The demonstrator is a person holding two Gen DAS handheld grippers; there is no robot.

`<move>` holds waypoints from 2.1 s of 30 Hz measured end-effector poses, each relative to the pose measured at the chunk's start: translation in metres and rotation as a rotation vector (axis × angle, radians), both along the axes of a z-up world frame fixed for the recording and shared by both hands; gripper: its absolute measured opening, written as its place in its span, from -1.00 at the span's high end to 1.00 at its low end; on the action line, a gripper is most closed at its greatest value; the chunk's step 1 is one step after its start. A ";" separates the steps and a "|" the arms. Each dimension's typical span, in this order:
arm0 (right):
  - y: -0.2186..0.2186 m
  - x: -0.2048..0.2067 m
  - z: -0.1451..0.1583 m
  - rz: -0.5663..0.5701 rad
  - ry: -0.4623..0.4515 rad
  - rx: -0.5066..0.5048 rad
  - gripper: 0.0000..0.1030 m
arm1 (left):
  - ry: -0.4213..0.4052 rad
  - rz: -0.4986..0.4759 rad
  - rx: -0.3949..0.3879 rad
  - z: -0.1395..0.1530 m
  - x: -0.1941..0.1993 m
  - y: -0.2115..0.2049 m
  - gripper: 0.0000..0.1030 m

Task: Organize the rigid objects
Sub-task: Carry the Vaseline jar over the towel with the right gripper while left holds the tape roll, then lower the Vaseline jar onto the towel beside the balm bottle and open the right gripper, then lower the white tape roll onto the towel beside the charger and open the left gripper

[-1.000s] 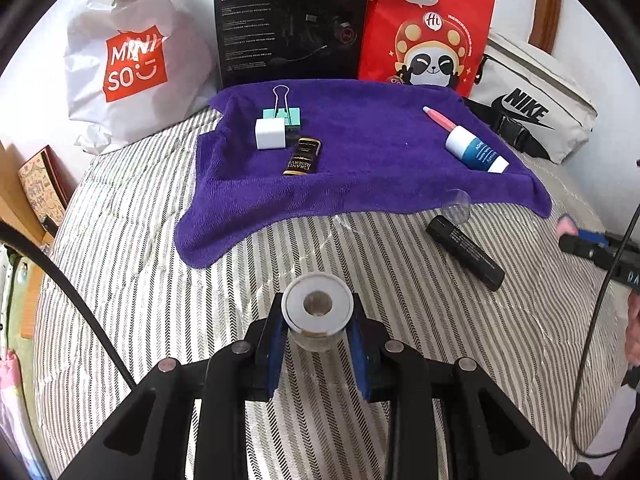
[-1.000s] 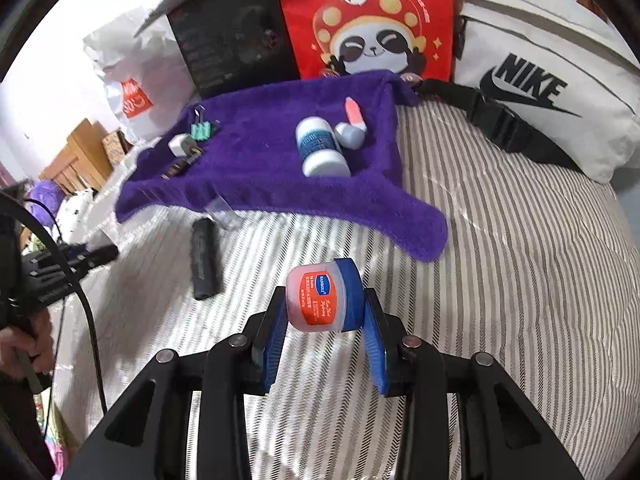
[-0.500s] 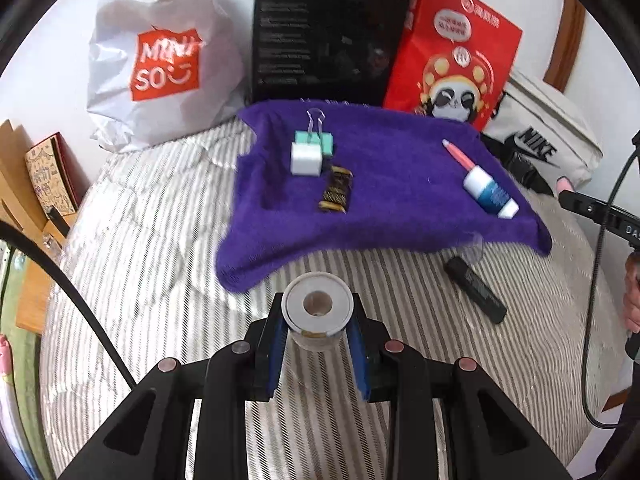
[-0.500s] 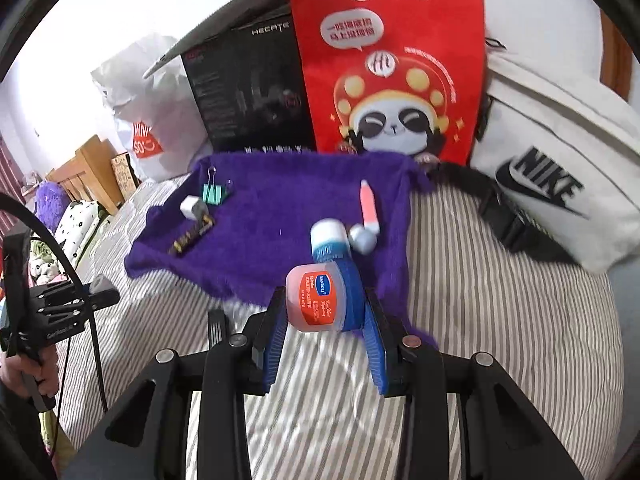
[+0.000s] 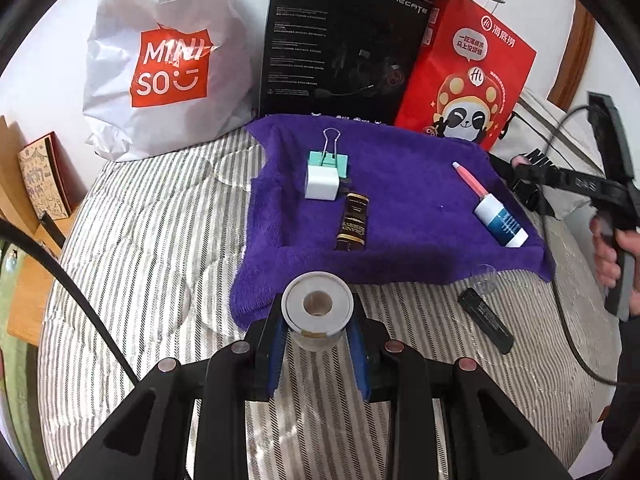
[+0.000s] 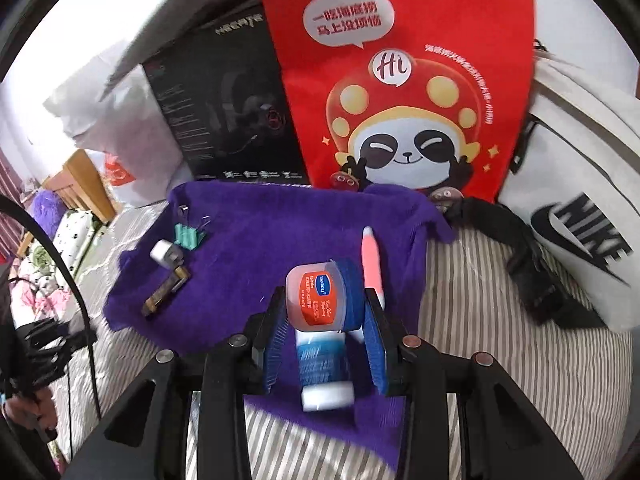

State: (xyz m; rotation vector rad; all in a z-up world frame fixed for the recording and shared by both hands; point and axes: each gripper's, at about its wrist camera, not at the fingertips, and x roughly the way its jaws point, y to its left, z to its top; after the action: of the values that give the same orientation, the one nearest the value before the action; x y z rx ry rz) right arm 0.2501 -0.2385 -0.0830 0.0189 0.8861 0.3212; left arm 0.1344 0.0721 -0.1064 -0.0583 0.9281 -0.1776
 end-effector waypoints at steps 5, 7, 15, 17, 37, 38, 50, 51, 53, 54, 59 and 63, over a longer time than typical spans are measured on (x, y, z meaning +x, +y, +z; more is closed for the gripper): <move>0.015 0.034 -0.016 0.002 0.022 -0.049 0.30 | 0.002 0.000 -0.008 0.000 0.005 0.005 0.48; 0.020 0.043 -0.022 0.004 0.033 -0.068 0.30 | 0.002 0.007 -0.015 -0.001 0.008 0.007 0.48; 0.032 0.070 -0.041 0.021 0.065 -0.133 0.30 | 0.003 -0.002 -0.028 -0.002 0.015 0.008 0.48; 0.035 0.075 -0.047 0.026 0.080 -0.152 0.30 | -0.003 0.000 -0.036 -0.002 0.016 0.009 0.48; 0.060 0.089 -0.071 0.067 0.149 -0.201 0.23 | 0.005 -0.017 -0.067 0.000 0.022 0.011 0.48; 0.058 0.090 -0.071 0.076 0.150 -0.195 0.16 | 0.005 -0.016 -0.068 -0.001 0.022 0.012 0.48; 0.016 0.043 -0.019 0.042 0.104 -0.162 -0.06 | 0.016 -0.006 -0.090 0.003 0.028 0.009 0.48; 0.013 0.036 -0.015 0.042 0.097 -0.155 -0.08 | 0.015 -0.007 -0.088 0.004 0.029 0.009 0.48; 0.007 0.025 -0.009 0.036 0.086 -0.146 -0.11 | 0.011 -0.010 -0.093 0.005 0.033 0.007 0.48; 0.005 0.018 -0.007 0.035 0.083 -0.141 -0.12 | 0.008 -0.010 -0.095 0.006 0.035 0.007 0.48; 0.003 -0.023 -0.006 0.020 0.088 -0.087 -0.12 | 0.011 -0.017 -0.066 0.003 0.054 0.003 0.48; -0.002 -0.040 -0.006 0.035 0.104 -0.104 -0.12 | 0.023 -0.037 -0.059 -0.001 0.073 0.003 0.48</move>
State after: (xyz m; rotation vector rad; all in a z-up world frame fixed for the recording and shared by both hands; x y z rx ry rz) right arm 0.2100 -0.2404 -0.0895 -0.0767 1.0060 0.3082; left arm 0.2073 0.0750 -0.1071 -0.0976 0.9475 -0.2394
